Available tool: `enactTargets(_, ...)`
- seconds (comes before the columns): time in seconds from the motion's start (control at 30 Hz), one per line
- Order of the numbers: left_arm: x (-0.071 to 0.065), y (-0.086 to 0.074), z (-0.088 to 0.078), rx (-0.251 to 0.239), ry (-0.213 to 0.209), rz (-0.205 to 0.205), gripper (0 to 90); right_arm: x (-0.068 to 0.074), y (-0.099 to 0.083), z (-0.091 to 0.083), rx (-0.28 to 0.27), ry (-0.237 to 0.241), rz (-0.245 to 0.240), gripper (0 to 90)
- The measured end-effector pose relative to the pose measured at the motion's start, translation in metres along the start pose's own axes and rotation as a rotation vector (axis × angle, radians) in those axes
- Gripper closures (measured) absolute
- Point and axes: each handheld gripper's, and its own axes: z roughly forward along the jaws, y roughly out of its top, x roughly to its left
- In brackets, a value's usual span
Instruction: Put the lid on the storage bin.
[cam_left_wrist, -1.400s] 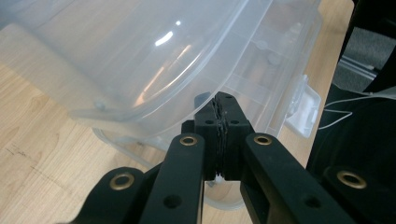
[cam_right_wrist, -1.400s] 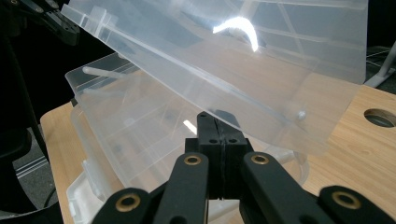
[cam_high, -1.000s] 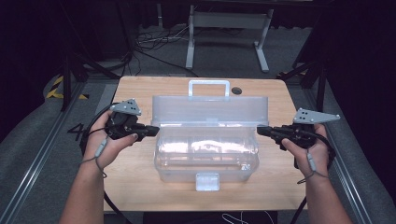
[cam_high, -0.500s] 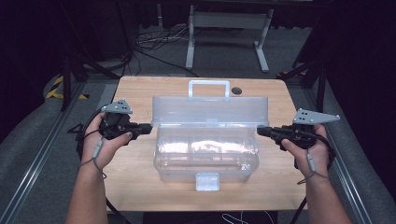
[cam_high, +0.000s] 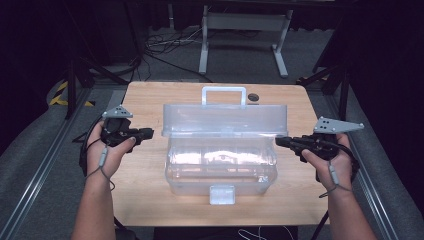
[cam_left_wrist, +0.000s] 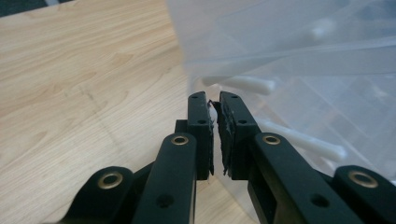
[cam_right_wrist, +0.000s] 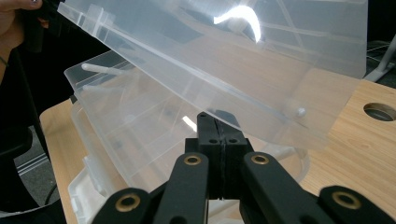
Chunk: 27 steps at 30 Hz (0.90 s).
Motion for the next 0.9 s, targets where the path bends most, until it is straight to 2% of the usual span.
enactTargets(0.1,0.008,-0.002,0.004,0.014,0.010,-0.026,81.4,0.002,-0.002,-0.001,0.009,-0.005,0.001,90.0)
enactTargets(0.27,0.012,-0.003,0.009,0.024,0.025,-0.030,79.8,0.003,-0.003,-0.002,0.026,0.001,-0.002,90.0)
enactTargets(0.43,0.016,-0.006,0.013,0.043,0.032,-0.002,77.1,0.004,-0.004,-0.002,0.065,0.013,-0.007,90.0)
enactTargets(0.53,0.016,-0.010,0.017,0.065,0.024,-0.006,76.2,0.005,-0.004,-0.002,0.096,0.022,-0.004,90.0)
enactTargets(0.57,0.017,-0.010,0.018,0.072,0.019,0.003,75.9,0.005,-0.004,-0.002,0.103,0.022,-0.007,90.0)
enactTargets(0.9,0.022,-0.016,0.024,0.088,0.014,0.021,71.8,0.006,-0.006,-0.001,0.150,0.023,-0.020,90.0)
